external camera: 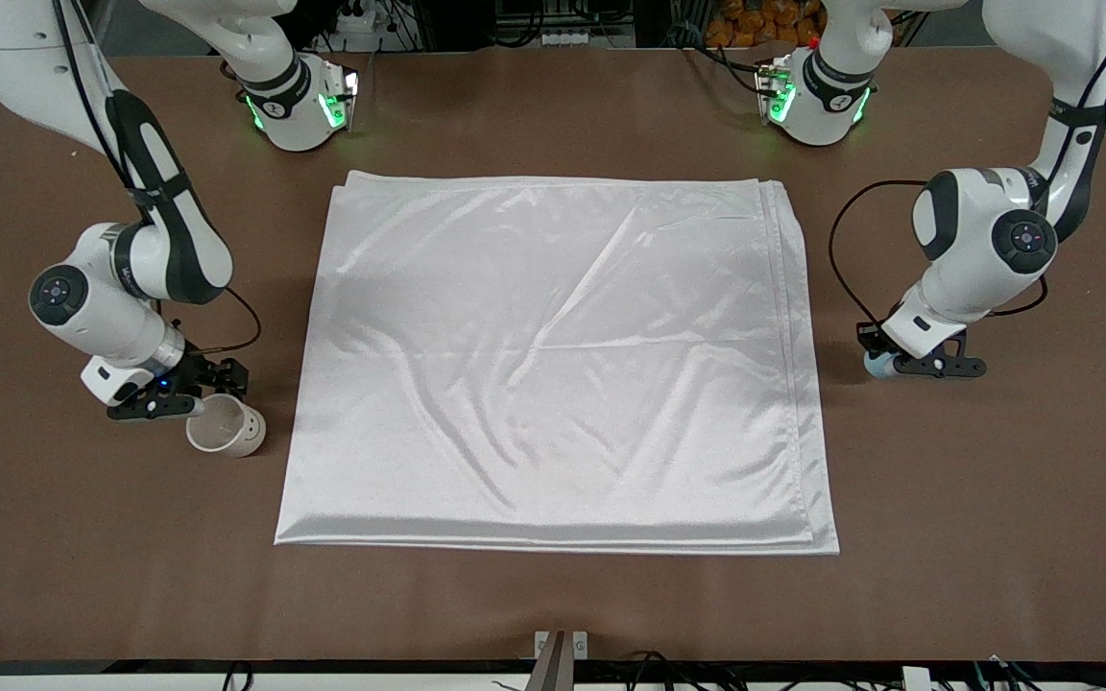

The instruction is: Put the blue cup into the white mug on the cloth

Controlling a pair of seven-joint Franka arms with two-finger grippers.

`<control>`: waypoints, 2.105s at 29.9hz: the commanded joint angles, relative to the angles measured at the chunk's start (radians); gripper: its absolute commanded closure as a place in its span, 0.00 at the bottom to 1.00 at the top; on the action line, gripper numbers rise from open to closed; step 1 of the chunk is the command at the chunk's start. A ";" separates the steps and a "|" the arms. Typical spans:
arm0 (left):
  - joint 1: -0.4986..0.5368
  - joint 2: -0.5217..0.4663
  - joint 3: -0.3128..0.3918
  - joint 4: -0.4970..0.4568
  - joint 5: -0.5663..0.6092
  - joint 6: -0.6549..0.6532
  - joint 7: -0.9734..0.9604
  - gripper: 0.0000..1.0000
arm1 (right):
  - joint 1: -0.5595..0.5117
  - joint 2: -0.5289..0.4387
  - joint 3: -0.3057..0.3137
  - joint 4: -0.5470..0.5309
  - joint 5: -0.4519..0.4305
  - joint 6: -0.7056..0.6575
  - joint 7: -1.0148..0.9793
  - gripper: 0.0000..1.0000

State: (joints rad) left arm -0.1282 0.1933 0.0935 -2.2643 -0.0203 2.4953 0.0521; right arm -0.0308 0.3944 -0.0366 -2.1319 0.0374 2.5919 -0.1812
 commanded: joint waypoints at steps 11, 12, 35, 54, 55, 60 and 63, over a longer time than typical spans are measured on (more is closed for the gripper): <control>-0.001 -0.087 -0.008 0.126 0.022 -0.200 0.008 1.00 | 0.000 0.014 0.000 0.001 0.015 0.020 -0.012 0.69; -0.001 -0.095 -0.008 0.131 0.022 -0.210 0.008 1.00 | 0.000 0.014 0.000 0.001 0.015 0.020 -0.012 0.75; -0.004 -0.221 -0.074 0.206 0.074 -0.378 -0.060 1.00 | 0.006 -0.112 0.055 0.145 0.018 -0.265 0.055 1.00; -0.007 -0.219 -0.083 0.273 0.074 -0.434 -0.064 1.00 | 0.279 -0.095 0.153 0.332 0.013 -0.374 0.656 1.00; -0.007 -0.218 -0.083 0.276 0.074 -0.434 -0.066 1.00 | 0.299 -0.092 0.153 0.339 0.012 -0.372 0.686 1.00; -0.007 -0.209 -0.083 0.298 0.074 -0.435 -0.070 1.00 | 0.409 -0.054 0.153 0.385 -0.001 -0.372 0.837 1.00; -0.007 -0.204 -0.090 0.312 0.075 -0.435 -0.074 1.00 | 0.457 -0.039 0.153 0.391 -0.013 -0.369 0.893 1.00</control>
State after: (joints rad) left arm -0.1345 -0.0212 0.0158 -1.9946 0.0264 2.0857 0.0040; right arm 0.3580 0.3086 0.1221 -1.7936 0.0375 2.2275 0.6103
